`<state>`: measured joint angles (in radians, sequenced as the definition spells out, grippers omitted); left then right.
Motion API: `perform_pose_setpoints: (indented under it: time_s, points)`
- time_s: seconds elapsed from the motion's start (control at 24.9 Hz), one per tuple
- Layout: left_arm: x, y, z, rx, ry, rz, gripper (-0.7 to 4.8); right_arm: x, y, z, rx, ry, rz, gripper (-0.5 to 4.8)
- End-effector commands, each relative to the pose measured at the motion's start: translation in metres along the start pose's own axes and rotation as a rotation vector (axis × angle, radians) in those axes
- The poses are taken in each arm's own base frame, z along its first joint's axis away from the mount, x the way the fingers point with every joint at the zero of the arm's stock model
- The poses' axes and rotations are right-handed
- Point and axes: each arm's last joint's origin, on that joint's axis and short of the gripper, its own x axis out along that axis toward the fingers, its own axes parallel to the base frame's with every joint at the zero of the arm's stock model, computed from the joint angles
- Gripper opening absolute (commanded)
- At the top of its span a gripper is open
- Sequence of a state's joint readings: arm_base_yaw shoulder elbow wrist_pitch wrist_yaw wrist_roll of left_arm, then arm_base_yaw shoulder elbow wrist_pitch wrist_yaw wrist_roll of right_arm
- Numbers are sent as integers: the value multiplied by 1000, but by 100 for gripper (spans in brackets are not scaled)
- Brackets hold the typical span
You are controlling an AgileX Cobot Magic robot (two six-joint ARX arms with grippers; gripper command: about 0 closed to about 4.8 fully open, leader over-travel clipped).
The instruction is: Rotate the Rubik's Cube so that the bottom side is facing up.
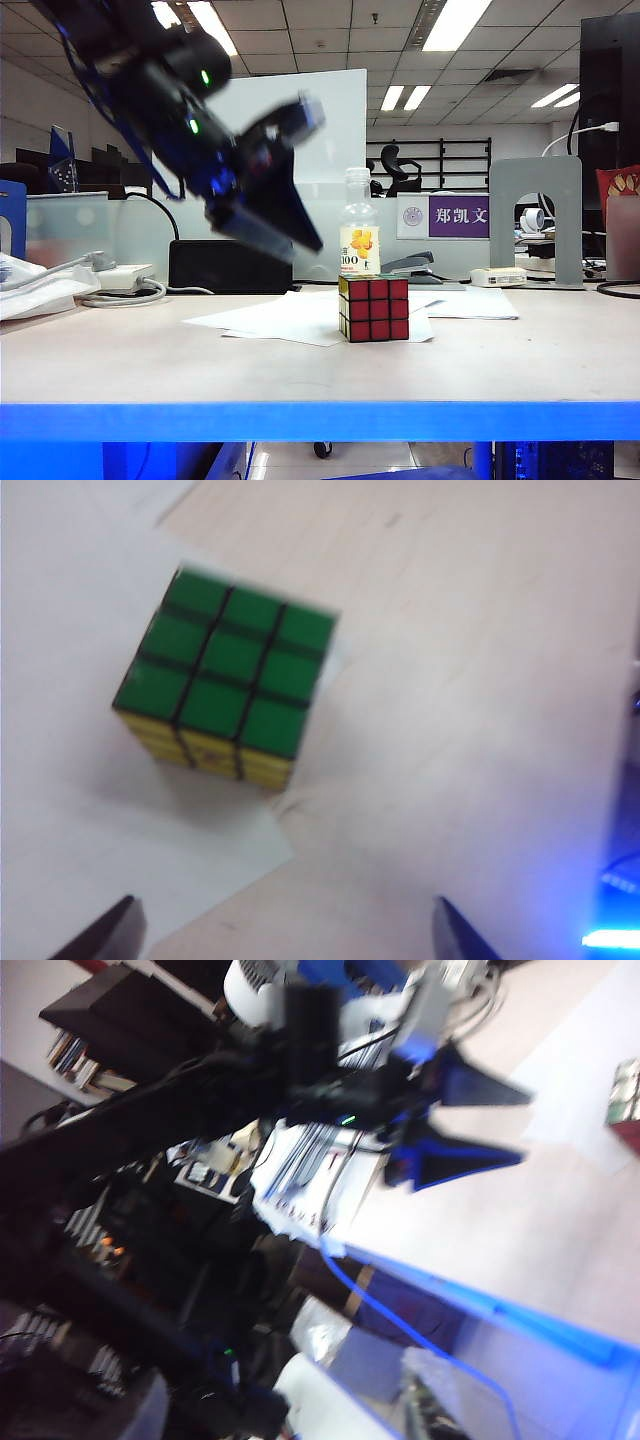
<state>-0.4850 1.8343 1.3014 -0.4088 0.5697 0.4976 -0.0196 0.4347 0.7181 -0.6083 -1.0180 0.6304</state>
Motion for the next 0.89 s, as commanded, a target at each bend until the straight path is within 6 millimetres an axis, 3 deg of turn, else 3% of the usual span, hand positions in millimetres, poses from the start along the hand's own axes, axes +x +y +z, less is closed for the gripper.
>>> perform_pose_setpoints:
  time_s: [0.04,0.28,0.4,0.64,0.89]
  points:
    - [7,9,12,96,-15,18,377,0,3,1,32,14,31,320]
    - [25,40,46,133,-43,60,377,0,6,3,27,19,68,321]
    - [29,46,52,131,12,22,377,0,7,4,38,16,77,339]
    - [46,40,43,112,82,-35,377,0,10,7,15,7,100,341]
    - [77,14,50,247,107,-67,377,3,13,4,8,52,133,342]
